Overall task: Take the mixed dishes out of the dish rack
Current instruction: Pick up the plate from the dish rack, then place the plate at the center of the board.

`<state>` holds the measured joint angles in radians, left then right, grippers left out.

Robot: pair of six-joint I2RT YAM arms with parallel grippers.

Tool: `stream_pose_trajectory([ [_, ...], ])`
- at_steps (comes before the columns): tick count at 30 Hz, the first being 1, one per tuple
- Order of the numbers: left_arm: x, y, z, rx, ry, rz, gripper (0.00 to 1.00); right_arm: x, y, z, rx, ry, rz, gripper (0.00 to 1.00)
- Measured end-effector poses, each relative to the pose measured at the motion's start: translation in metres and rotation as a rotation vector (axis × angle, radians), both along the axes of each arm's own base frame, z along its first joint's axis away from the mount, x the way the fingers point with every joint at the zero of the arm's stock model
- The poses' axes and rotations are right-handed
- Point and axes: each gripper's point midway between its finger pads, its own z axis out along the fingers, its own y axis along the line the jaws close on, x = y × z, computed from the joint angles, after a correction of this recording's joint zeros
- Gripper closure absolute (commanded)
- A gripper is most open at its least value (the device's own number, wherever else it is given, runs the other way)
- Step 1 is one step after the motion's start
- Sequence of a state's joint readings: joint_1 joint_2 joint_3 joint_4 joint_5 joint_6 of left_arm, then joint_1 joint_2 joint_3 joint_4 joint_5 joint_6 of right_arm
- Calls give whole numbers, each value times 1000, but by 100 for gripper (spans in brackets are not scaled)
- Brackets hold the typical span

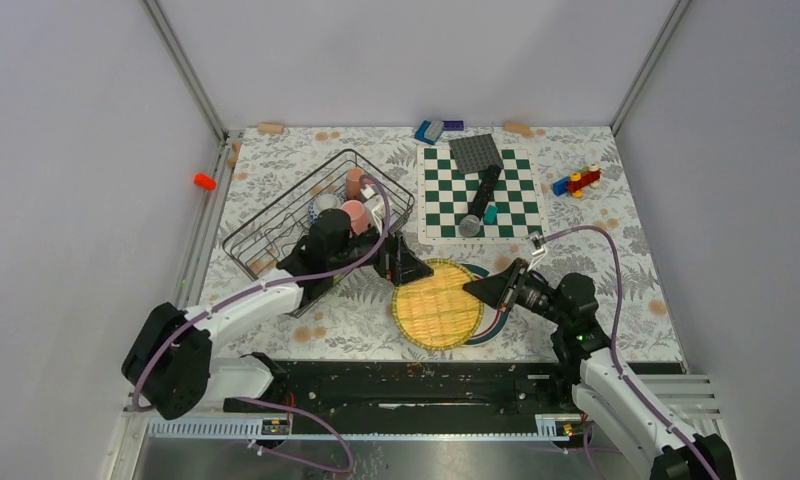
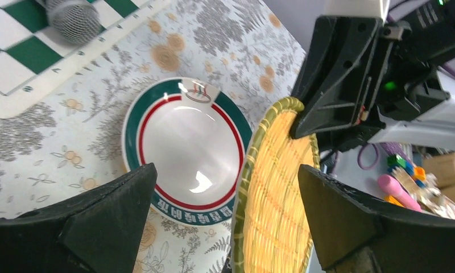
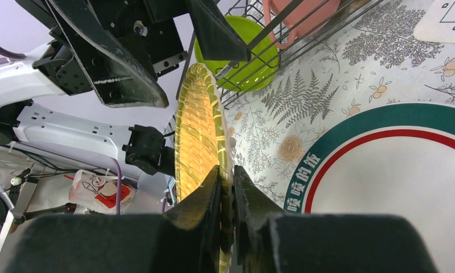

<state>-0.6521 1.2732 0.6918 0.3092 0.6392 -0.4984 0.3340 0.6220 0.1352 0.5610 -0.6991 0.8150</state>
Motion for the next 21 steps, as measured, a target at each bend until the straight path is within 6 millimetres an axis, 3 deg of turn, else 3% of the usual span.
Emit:
stream_pose_trajectory([
  [5, 19, 16, 18, 3, -73, 169, 1, 1, -2, 1, 1, -11, -22, 100],
  [12, 32, 69, 54, -37, -228, 470, 1, 8, -11, -5, -26, -3, -100, 100],
  [17, 40, 105, 59, -15, -285, 655, 1, 17, -22, -22, -83, 45, -195, 100],
  [21, 46, 126, 51, 36, -291, 758, 1, 22, -33, -39, -136, 96, -270, 100],
])
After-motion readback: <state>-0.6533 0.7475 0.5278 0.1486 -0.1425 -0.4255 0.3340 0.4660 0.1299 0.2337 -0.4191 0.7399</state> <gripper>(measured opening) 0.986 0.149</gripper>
